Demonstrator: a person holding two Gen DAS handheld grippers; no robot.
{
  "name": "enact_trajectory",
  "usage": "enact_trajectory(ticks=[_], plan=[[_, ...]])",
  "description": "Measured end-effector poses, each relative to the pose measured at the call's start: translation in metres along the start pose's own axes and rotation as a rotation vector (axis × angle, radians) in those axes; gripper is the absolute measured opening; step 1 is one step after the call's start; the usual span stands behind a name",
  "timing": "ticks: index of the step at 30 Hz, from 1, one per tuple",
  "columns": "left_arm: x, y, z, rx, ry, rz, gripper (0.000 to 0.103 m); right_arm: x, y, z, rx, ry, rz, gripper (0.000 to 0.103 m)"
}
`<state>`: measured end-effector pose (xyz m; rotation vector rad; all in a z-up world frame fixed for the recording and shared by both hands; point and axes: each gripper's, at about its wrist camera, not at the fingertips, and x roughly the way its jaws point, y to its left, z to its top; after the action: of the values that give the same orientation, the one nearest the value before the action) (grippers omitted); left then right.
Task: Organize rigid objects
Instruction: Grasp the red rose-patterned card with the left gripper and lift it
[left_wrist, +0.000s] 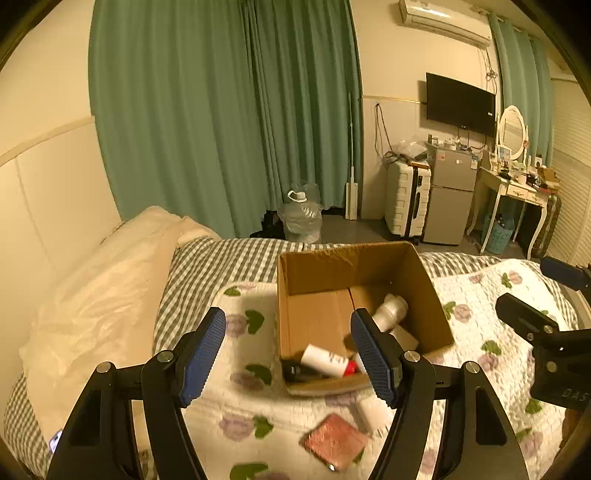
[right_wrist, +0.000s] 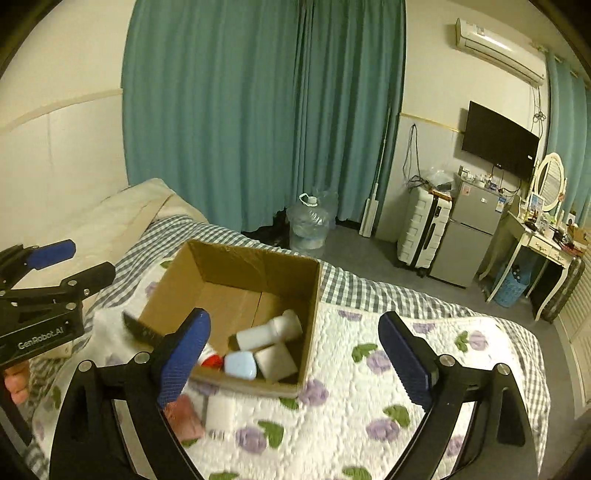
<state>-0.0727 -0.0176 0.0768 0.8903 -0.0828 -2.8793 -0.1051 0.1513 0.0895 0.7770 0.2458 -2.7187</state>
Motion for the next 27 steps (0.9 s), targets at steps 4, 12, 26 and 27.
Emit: enact_trajectory(ticks=[4, 12, 26, 27], plan=[[-0.002, 0.003, -0.025, -0.015, 0.023, -0.008, 0.073, -0.023, 0.001, -0.018, -0.005, -0.004, 0.008, 0.095], [0.049, -0.005, -0.092, -0.035, 0.185, -0.026, 0.073, 0.008, 0.001, -0.075, 0.039, 0.103, 0.059, 0.095], [0.112, -0.056, -0.171, 0.154, 0.350, -0.109, 0.074, 0.074, -0.011, -0.127, 0.121, 0.231, 0.081, 0.095], [0.113, -0.060, -0.171, 0.174, 0.354, -0.110, 0.080, 0.076, -0.011, -0.127, 0.126, 0.235, 0.084, 0.095]])
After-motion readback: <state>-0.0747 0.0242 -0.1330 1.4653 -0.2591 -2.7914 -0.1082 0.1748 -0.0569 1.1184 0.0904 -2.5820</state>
